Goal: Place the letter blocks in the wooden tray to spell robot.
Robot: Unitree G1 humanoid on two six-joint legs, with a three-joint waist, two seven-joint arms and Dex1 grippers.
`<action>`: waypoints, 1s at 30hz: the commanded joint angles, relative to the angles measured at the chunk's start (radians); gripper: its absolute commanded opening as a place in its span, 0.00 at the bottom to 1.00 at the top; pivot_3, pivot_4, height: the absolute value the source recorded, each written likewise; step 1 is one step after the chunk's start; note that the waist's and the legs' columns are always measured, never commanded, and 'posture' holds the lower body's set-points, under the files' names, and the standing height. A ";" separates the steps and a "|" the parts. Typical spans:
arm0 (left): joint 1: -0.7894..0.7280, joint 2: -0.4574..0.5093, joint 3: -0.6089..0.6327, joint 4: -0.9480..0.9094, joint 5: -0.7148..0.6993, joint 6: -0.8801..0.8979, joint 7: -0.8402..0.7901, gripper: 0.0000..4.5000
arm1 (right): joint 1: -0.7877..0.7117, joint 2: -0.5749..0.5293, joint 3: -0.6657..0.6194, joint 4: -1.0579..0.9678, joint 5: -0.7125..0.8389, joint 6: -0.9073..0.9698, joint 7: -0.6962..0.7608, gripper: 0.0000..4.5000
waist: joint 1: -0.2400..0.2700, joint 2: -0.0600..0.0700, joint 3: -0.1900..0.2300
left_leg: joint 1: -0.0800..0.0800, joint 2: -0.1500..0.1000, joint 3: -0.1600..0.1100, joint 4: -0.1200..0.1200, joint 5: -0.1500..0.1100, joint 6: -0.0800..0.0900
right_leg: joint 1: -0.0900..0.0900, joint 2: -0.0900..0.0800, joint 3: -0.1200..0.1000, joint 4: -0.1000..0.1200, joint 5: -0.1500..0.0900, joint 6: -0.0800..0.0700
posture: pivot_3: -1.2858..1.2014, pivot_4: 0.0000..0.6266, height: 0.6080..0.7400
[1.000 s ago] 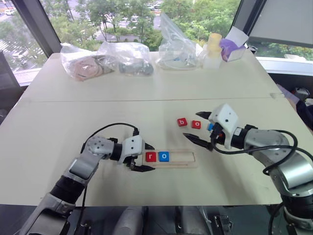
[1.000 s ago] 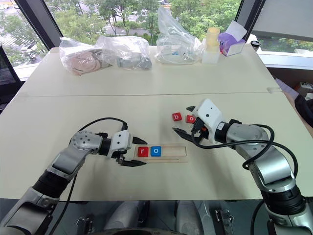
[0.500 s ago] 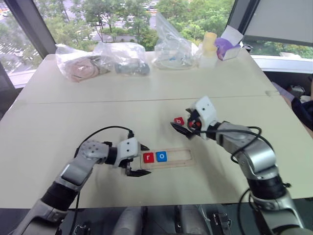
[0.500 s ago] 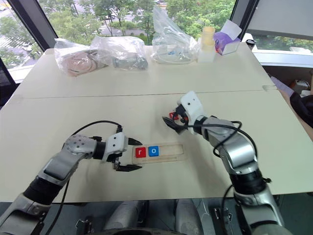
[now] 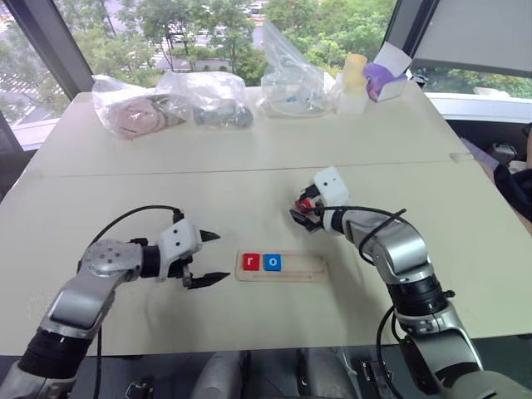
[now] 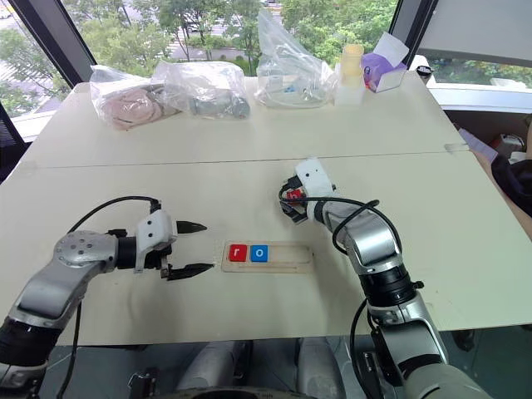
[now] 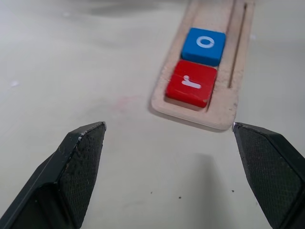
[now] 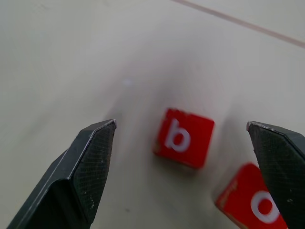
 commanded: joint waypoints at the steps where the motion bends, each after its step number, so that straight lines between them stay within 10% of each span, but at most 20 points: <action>1: 0.036 0.012 0.050 -0.110 -0.075 0.059 0.016 0.99 | -0.027 0.012 -0.024 0.035 -0.007 -0.018 0.001 1.00 | -0.001 0.000 0.000 | 0.000 0.000 0.000 0.000 0.000 0.000 | 0.000 0.000 0.000 0.000 0.000 0.000 | 0.52 0.24 1.00; 10: 0.070 0.019 0.076 -0.188 -0.116 0.120 0.083 0.99 | -0.072 0.009 -0.009 0.139 -0.031 -0.074 0.036 1.00 | -0.001 0.000 0.000 | 0.000 0.000 0.000 0.001 0.000 0.000 | 0.000 0.001 0.000 0.000 0.000 0.000 | 0.52 0.24 1.00; 18: 0.079 0.013 0.073 -0.199 -0.126 0.128 0.124 1.00 | -0.060 -0.010 0.048 0.085 -0.063 -0.066 0.081 0.25 | -0.002 0.000 0.000 | 0.000 0.000 0.000 0.000 0.000 0.000 | 0.000 0.001 0.000 0.000 0.000 0.000 | 0.52 0.24 1.00; 30: 0.048 -0.017 0.014 -0.181 -0.131 0.122 0.137 1.00 | -0.086 -0.071 -0.083 -0.156 -0.014 0.126 0.086 0.25 | 0.003 0.001 0.001 | 0.000 0.000 0.000 0.000 0.000 0.000 | 0.000 0.000 0.000 0.000 0.000 0.000 | 0.52 0.24 1.00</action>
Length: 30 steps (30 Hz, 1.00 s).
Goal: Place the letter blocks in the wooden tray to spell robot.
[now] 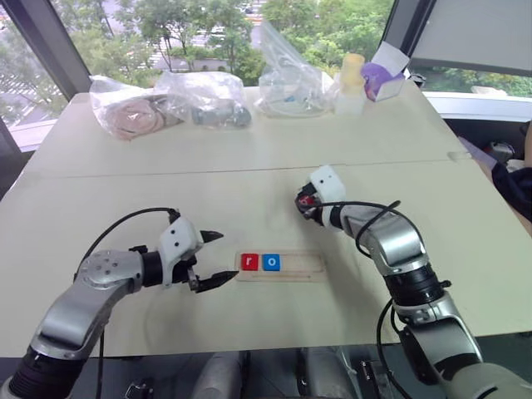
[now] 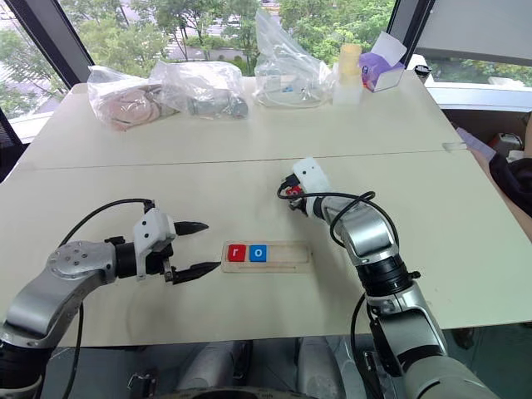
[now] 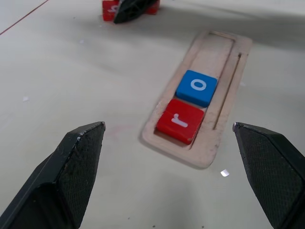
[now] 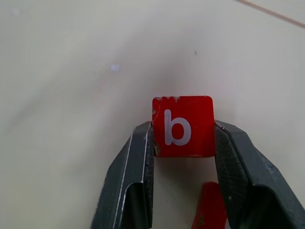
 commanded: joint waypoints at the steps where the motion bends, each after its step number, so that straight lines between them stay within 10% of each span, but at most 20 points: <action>1: -0.012 -0.003 -0.011 -0.013 -0.015 -0.014 -0.014 1.00 | -0.017 -0.062 -0.113 -0.220 0.049 0.150 0.016 0.25 | 0.004 0.000 0.000 | 0.000 0.000 0.000 0.000 0.000 0.000 | 0.000 0.000 0.000 0.000 0.000 0.000 | 0.52 0.24 1.00; 8: -0.021 0.000 -0.025 0.029 -0.030 -0.040 -0.077 1.00 | 0.171 -0.129 -0.340 -0.615 0.124 0.557 0.019 0.25 | 0.006 0.000 0.000 | -0.001 0.000 0.000 0.000 -0.001 0.001 | 0.000 -0.001 0.000 -0.001 0.000 0.000 | 0.52 0.24 1.00; 26: -0.112 -0.005 -0.050 0.127 -0.026 -0.073 -0.142 1.00 | 0.505 0.054 -0.410 -0.760 0.198 0.568 -0.165 0.25 | 0.003 0.000 0.000 | -0.001 0.001 0.001 0.000 0.000 0.001 | 0.000 0.000 0.000 -0.001 0.000 0.000 | 0.52 0.24 1.00; 30: -0.087 0.007 -0.036 0.108 -0.027 -0.068 -0.131 1.00 | 0.489 -0.025 -0.409 -0.738 0.255 0.568 -0.100 0.70 | 0.002 0.000 0.000 | -0.001 0.001 0.001 0.000 0.000 0.001 | 0.000 0.000 0.000 -0.001 0.000 0.000 | 0.52 0.24 1.00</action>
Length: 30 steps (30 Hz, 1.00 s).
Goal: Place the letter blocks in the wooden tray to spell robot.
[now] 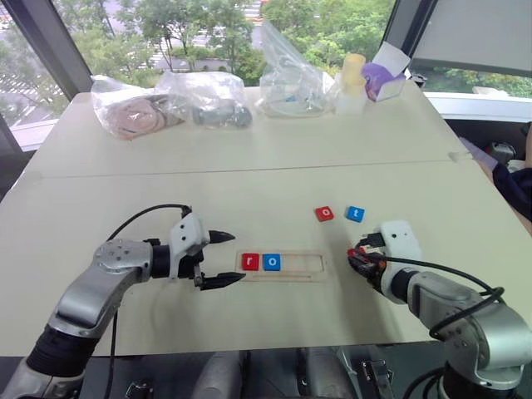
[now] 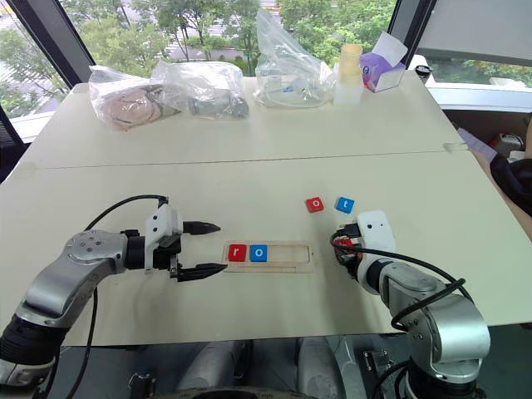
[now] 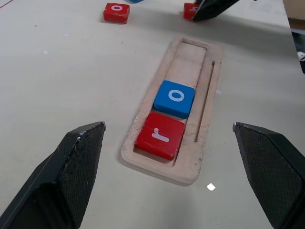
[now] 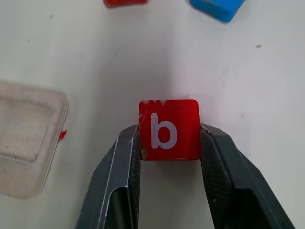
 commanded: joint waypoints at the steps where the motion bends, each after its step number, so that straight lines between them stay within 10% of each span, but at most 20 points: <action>1: 0.018 0.019 0.035 -0.035 -0.008 -0.015 0.001 1.00 | -0.028 -0.084 -0.004 -0.001 0.062 0.007 0.068 0.82 | 0.000 0.000 0.000 | 0.000 0.000 0.000 0.000 0.000 0.000 | 0.000 0.000 0.000 0.000 0.000 0.000 | 0.52 0.24 1.00; 6: 0.045 0.038 0.057 -0.055 -0.019 -0.013 0.005 1.00 | -0.072 -0.337 0.047 0.054 0.120 -0.125 0.244 0.98 | 0.001 -0.001 0.001 | 0.000 0.000 0.000 0.000 0.000 0.000 | 0.001 0.000 0.000 0.000 0.000 0.000 | 0.52 0.24 1.00; 12: 0.063 0.041 0.069 -0.091 -0.025 0.007 0.025 1.00 | -0.026 -0.641 0.183 0.402 -0.011 -0.872 0.677 0.98 | 0.000 -0.003 0.004 | 0.000 0.000 0.002 0.001 0.000 0.001 | 0.003 0.000 -0.001 -0.003 -0.001 0.001 | 0.52 0.24 1.00; 19: 0.092 0.053 0.091 -0.140 -0.038 0.032 0.059 1.00 | -0.136 -0.686 0.330 0.755 -0.117 -1.342 1.006 0.98 | -0.003 -0.002 0.005 | 0.001 0.000 0.002 0.001 -0.001 0.001 | 0.003 0.000 0.000 -0.002 0.000 0.001 | 0.52 0.24 1.00; 30: 0.140 0.058 0.129 -0.195 -0.052 0.064 0.097 1.00 | -0.258 -0.621 0.415 0.993 -0.191 -1.541 1.143 0.93 | 0.002 -0.002 0.005 | 0.001 0.001 0.001 0.001 -0.001 0.001 | 0.003 -0.001 0.000 -0.002 0.000 0.001 | 0.52 0.24 1.00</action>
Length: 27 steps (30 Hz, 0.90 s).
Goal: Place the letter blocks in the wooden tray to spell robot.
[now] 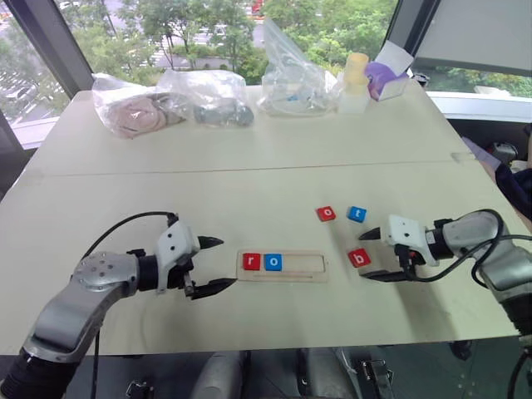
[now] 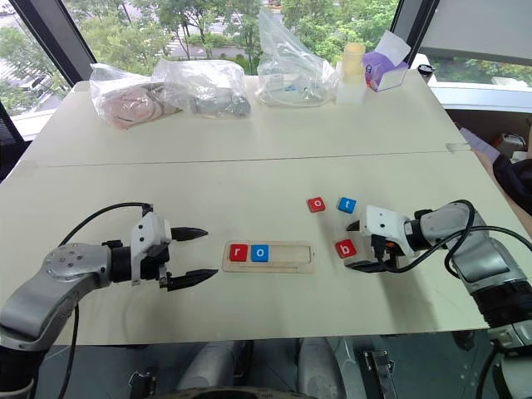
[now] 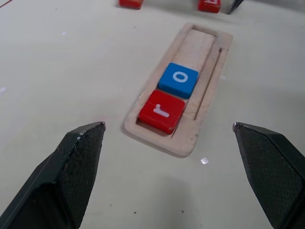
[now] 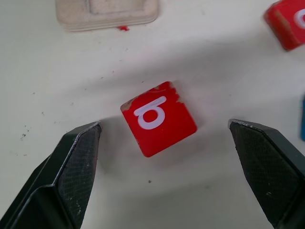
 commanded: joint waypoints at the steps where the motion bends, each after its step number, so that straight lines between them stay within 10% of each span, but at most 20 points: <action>1: 0.010 0.012 0.043 -0.038 -0.027 0.002 0.007 1.00 | -0.009 0.017 0.002 0.010 0.001 -0.024 0.031 0.86 | 0.000 0.000 0.000 | 0.000 0.000 0.000 0.000 0.000 0.000 | 0.000 0.000 0.000 0.000 0.000 0.000 | 0.52 0.24 1.00; 7: 0.023 0.016 0.051 -0.050 -0.034 0.008 0.016 1.00 | -0.014 0.062 -0.001 0.011 -0.002 -0.035 0.027 0.25 | -0.003 0.000 0.000 | 0.001 0.000 0.000 0.000 0.000 0.000 | 0.000 0.000 0.000 0.001 0.000 0.000 | 0.52 0.24 1.00; 27: 0.026 0.022 0.046 -0.070 -0.049 0.020 0.041 1.00 | -0.060 0.247 0.140 -0.458 0.075 0.480 -0.197 0.25 | 0.022 0.001 0.000 | -0.001 0.000 0.000 0.000 0.000 -0.001 | -0.001 -0.001 0.001 0.000 -0.001 -0.003 | 0.52 0.24 1.00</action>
